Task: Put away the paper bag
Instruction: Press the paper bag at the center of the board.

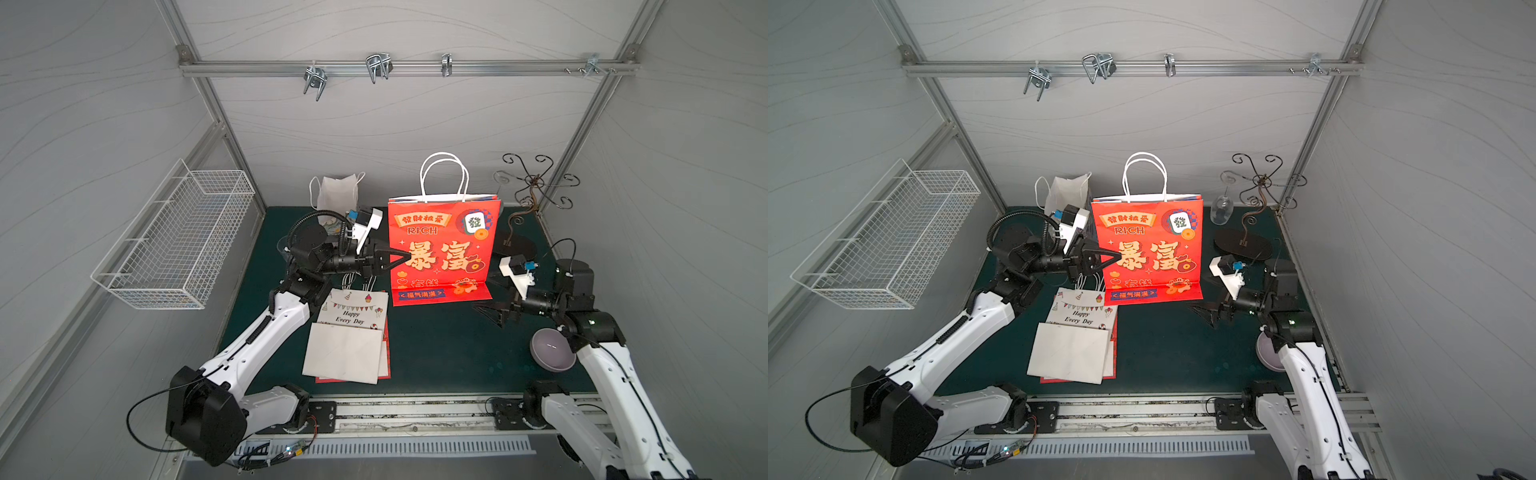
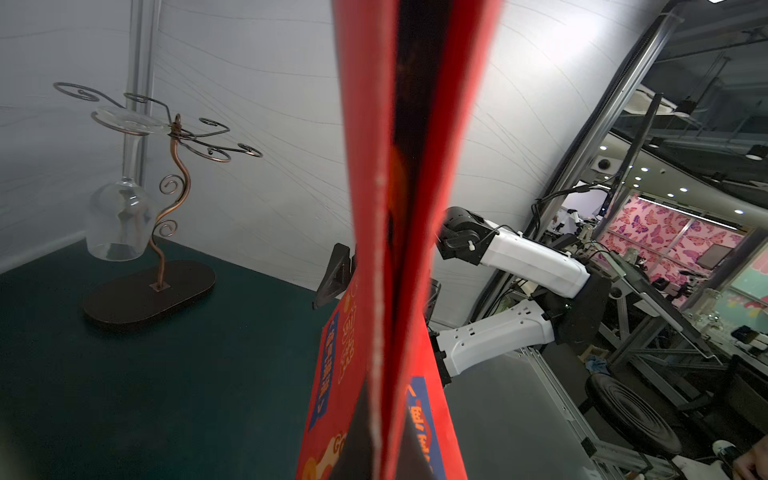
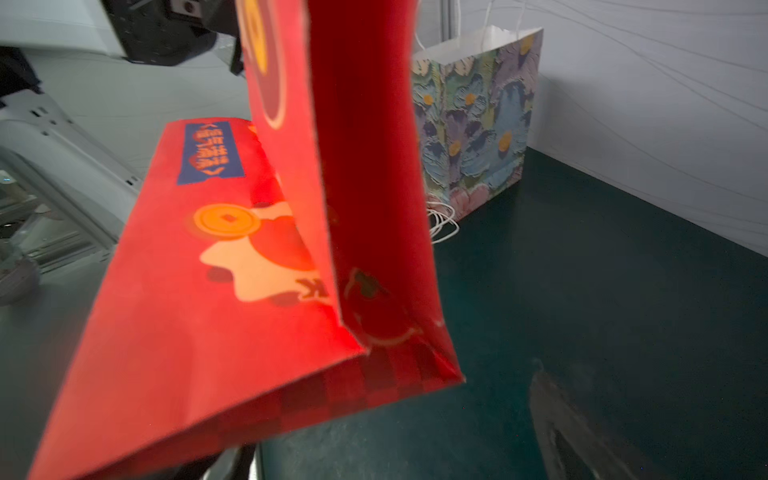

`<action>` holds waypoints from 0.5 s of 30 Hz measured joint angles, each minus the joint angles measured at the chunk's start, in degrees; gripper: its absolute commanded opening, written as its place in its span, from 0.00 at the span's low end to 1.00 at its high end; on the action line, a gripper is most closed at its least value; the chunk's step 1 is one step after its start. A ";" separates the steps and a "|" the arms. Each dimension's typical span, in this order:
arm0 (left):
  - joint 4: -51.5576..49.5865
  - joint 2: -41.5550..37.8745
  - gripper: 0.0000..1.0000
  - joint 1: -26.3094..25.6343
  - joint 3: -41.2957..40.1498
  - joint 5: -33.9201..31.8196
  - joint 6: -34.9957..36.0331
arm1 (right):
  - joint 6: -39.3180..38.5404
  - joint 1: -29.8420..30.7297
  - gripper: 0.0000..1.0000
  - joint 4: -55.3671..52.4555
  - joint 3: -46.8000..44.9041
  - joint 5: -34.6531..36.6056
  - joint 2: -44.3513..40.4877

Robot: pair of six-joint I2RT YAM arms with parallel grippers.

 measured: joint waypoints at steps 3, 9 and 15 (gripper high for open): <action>1.77 1.27 0.00 -0.57 0.59 1.38 -2.27 | 0.31 1.64 0.95 0.92 2.82 -4.02 2.49; 3.17 2.19 0.00 -1.09 1.03 2.36 -4.61 | 1.88 3.61 0.72 3.85 5.22 -8.46 5.01; 5.18 2.64 0.00 -1.09 1.11 2.38 -6.16 | 3.78 3.91 0.43 6.25 5.70 -10.91 6.16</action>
